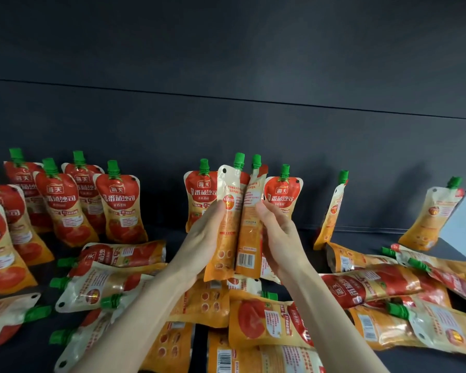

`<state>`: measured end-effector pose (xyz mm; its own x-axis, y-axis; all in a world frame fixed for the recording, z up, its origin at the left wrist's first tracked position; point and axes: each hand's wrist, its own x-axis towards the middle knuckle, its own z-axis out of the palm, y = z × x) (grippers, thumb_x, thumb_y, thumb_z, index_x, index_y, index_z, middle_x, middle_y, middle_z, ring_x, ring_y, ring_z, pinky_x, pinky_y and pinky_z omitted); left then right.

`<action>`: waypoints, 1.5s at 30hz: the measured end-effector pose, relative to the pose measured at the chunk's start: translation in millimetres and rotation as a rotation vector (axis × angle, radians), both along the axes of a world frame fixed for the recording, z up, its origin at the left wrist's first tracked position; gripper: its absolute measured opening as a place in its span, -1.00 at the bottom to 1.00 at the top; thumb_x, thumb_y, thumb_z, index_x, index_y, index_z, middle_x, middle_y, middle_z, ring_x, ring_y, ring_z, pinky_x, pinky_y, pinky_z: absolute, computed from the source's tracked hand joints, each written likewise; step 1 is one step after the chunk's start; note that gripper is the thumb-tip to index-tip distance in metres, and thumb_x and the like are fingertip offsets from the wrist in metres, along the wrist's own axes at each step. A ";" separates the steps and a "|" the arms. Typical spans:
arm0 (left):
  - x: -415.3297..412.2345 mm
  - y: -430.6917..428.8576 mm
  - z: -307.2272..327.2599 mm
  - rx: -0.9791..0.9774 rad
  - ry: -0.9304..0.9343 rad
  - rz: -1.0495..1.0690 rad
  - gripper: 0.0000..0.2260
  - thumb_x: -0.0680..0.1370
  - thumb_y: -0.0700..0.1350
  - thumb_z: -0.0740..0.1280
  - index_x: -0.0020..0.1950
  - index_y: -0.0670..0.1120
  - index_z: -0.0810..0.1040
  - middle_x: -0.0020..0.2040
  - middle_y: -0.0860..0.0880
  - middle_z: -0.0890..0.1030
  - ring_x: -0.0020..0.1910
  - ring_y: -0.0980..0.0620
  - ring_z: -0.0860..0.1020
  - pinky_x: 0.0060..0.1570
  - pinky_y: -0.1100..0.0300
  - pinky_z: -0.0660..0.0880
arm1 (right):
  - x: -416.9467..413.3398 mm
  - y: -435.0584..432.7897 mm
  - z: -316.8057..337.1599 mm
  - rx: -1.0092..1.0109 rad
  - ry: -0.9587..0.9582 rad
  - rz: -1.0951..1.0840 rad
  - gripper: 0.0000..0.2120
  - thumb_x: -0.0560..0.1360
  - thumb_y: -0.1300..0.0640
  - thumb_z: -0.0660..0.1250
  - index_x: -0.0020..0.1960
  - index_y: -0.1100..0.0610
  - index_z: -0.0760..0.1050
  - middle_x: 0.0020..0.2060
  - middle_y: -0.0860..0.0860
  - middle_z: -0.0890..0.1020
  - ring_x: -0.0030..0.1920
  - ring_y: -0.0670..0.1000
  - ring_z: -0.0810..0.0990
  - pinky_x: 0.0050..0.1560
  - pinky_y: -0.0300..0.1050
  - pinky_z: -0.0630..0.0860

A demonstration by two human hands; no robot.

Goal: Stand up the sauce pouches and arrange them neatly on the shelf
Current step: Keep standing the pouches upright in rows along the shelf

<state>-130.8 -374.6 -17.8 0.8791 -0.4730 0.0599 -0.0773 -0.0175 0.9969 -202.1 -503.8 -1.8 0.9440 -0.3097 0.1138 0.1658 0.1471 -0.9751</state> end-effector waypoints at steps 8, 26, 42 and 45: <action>1.4 -7.3 3.5 -0.045 0.133 0.041 -0.31 0.30 0.44 0.14 0.31 0.08 0.42 0.14 0.01 0.57 0.08 0.06 0.55 -0.02 0.20 0.47 | 4.9 -1.4 -1.2 -0.071 -0.002 -0.053 -0.60 0.31 -0.15 0.35 0.11 -0.06 0.49 0.00 -0.03 0.65 0.03 -0.02 0.65 0.04 -0.07 0.60; 11.0 11.9 7.7 -0.017 -0.097 0.078 -0.65 0.45 0.06 0.34 0.20 0.03 0.44 0.05 0.04 0.60 0.06 0.08 0.58 -0.02 0.25 0.52 | 21.8 -26.6 0.0 -0.183 -0.030 -0.227 -0.43 0.46 0.06 0.40 0.32 -0.06 0.15 0.11 -0.14 0.50 0.08 -0.14 0.54 -0.09 -0.29 0.49; 56.4 17.0 -10.4 -0.049 -0.204 0.390 -0.49 0.36 -0.11 0.51 0.26 0.00 0.42 0.10 0.08 0.56 0.07 0.16 0.53 -0.06 0.33 0.45 | 58.3 -19.0 -36.4 -0.398 0.009 -0.429 -0.47 0.35 0.11 0.52 0.14 0.02 0.26 -0.05 -0.17 0.51 -0.04 -0.16 0.55 -0.13 -0.38 0.49; 59.6 18.9 -24.7 0.055 -0.144 0.347 -0.48 0.41 -0.08 0.47 0.32 -0.01 0.37 0.15 0.05 0.52 0.18 0.06 0.49 0.05 0.23 0.44 | 58.5 -22.0 -43.2 -0.439 0.039 -0.385 -0.53 0.39 0.09 0.49 0.15 0.05 0.28 0.01 -0.11 0.52 0.03 -0.12 0.54 -0.02 -0.28 0.50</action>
<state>-71.1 -355.7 -42.5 0.9720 -0.1542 0.1773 -0.1965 -0.1200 0.9731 -143.6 -525.9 -45.0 0.7788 -0.5628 0.2770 0.0904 -0.3363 -0.9374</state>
